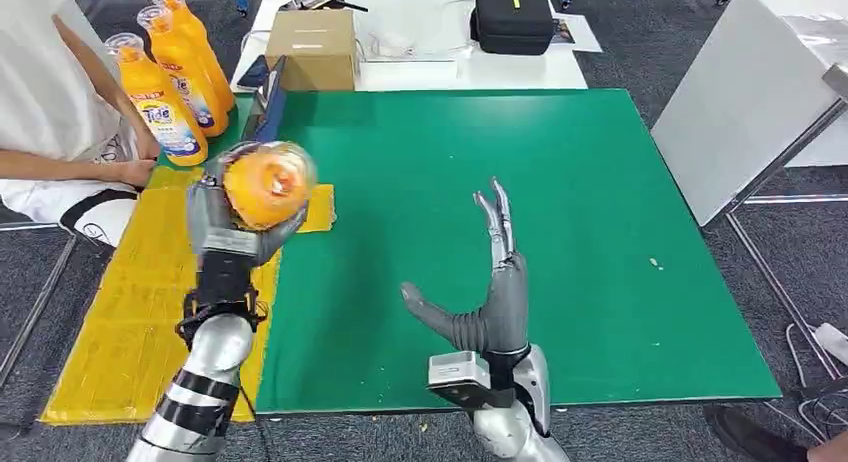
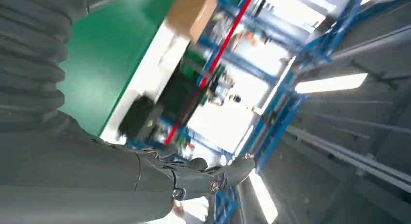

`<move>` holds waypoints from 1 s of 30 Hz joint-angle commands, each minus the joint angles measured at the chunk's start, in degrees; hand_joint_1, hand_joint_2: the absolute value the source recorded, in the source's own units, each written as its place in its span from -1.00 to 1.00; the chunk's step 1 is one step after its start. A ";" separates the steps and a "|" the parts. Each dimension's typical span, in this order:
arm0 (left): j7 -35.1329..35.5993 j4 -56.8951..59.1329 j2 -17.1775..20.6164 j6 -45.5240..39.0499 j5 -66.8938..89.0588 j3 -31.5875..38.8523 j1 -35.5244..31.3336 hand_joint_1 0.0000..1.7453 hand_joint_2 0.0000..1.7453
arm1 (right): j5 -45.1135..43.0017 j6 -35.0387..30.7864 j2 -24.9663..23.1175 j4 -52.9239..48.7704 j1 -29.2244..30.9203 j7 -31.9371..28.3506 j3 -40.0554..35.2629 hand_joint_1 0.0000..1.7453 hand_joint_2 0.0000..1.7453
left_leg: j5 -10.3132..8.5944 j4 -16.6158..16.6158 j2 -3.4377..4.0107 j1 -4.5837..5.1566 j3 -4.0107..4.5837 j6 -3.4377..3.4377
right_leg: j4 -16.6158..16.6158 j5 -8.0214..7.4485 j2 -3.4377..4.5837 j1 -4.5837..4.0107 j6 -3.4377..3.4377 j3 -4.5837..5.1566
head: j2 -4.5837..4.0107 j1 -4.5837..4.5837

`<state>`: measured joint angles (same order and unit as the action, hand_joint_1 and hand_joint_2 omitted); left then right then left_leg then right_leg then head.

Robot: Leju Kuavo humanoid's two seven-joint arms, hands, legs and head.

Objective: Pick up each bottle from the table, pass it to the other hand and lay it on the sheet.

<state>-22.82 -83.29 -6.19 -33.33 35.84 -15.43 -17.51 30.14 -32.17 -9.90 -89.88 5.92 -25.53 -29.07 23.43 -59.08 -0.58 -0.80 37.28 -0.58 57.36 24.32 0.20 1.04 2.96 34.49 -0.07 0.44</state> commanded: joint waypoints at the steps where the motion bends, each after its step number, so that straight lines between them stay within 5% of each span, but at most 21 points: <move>1: 0.91 8.80 0.88 -0.90 -0.95 -1.99 -4.28 1.00 1.00 | -1.08 0.89 2.56 -2.47 0.35 0.02 0.10 -1.00 1.00 | 0.03 0.02 0.06 -0.02 -0.11 -0.02 | -0.05 0.01 0.01 -0.03 -0.06 -0.12 | 0.00 0.00; 2: 0.91 8.80 0.88 -0.90 -0.95 -1.99 -4.28 1.00 1.00 | -1.08 0.89 2.56 -2.47 0.35 0.02 0.10 -1.00 1.00 | 0.06 0.07 0.11 0.00 -0.25 -0.03 | -0.09 0.03 0.00 -0.03 -0.10 -0.24 | 0.00 0.00; 4: 10.72 15.66 2.53 -2.18 21.74 -2.64 -5.45 1.00 1.00 | -11.24 9.78 3.49 -4.00 0.41 1.43 0.88 -1.00 1.00 | 0.02 0.06 0.03 -0.01 -0.15 -0.01 | -0.06 0.02 -0.05 -0.03 -0.07 -0.15 | 0.00 0.00; 8: 22.27 29.47 4.26 -6.67 53.98 -0.52 -6.21 1.00 1.00 | -19.72 16.95 6.00 -4.67 1.47 2.73 3.27 -1.00 1.00 | 0.00 0.19 0.04 0.05 -0.42 -0.01 | -0.17 0.02 -0.01 0.02 -0.08 -0.40 | 0.00 0.00; 18: 22.67 37.73 4.80 -6.67 53.24 0.01 -8.07 1.00 1.00 | -20.14 18.14 6.16 -3.55 2.67 3.38 4.13 -1.00 1.00 | 0.04 0.08 0.09 -0.02 -0.28 0.01 | -0.10 0.03 0.01 -0.05 -0.11 -0.29 | 0.00 -0.02; 20: 23.61 50.30 4.07 -6.67 53.10 2.38 -10.89 1.00 1.00 | -18.78 18.39 6.71 -3.81 3.22 3.58 3.79 -1.00 1.00 | 0.07 0.09 0.11 -0.01 -0.36 0.00 | -0.11 0.05 0.04 -0.06 -0.13 -0.37 | 0.00 0.00; 30: 24.93 57.21 6.02 -6.67 50.07 10.37 -10.94 1.00 1.00 | -18.35 18.41 6.21 -1.18 4.59 3.25 1.63 -1.00 1.00 | 0.10 0.09 0.26 -0.05 -0.38 0.02 | -0.11 0.04 0.22 -0.09 -0.15 -0.35 | 0.00 0.00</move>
<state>2.10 -39.73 -1.64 -40.04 86.36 -10.97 -24.24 11.93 -13.90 -4.87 -94.82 7.15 -22.40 -25.84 23.41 -59.08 -0.52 -0.80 37.31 -0.56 57.38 24.30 0.30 1.03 2.97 34.50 -0.07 0.44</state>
